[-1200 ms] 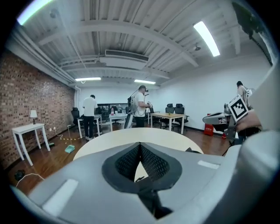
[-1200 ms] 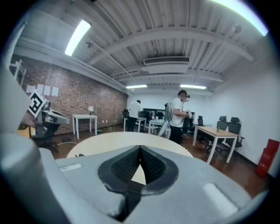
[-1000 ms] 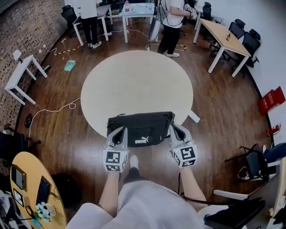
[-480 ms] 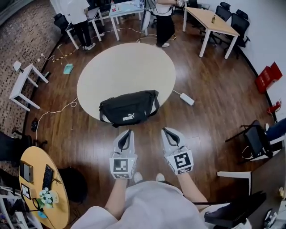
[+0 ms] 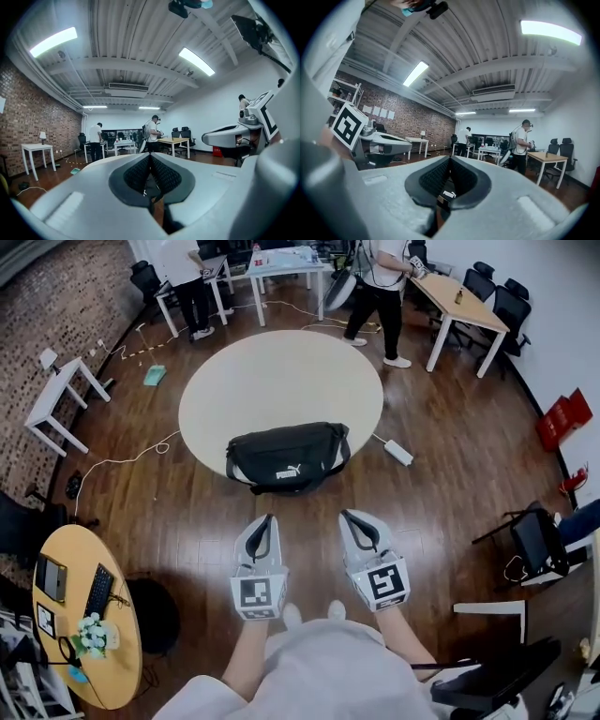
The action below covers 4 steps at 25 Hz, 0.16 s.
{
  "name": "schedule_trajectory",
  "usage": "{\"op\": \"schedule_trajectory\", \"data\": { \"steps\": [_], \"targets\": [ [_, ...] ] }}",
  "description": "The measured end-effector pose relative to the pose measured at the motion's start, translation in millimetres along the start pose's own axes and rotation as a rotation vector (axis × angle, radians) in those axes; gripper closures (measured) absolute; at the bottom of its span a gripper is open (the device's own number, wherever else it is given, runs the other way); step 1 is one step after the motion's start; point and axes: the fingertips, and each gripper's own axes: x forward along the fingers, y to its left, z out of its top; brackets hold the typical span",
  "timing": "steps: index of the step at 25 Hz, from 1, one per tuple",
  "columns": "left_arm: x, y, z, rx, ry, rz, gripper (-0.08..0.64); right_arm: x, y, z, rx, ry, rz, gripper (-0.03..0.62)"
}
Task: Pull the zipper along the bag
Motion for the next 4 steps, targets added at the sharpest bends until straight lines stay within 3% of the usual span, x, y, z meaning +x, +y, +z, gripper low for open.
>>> {"op": "schedule_trajectory", "data": {
  "steps": [4],
  "targets": [
    [-22, 26, -8, 0.0, 0.001, 0.011, 0.543, 13, 33, -1, 0.006, 0.013, 0.02, 0.604]
  ]
}}
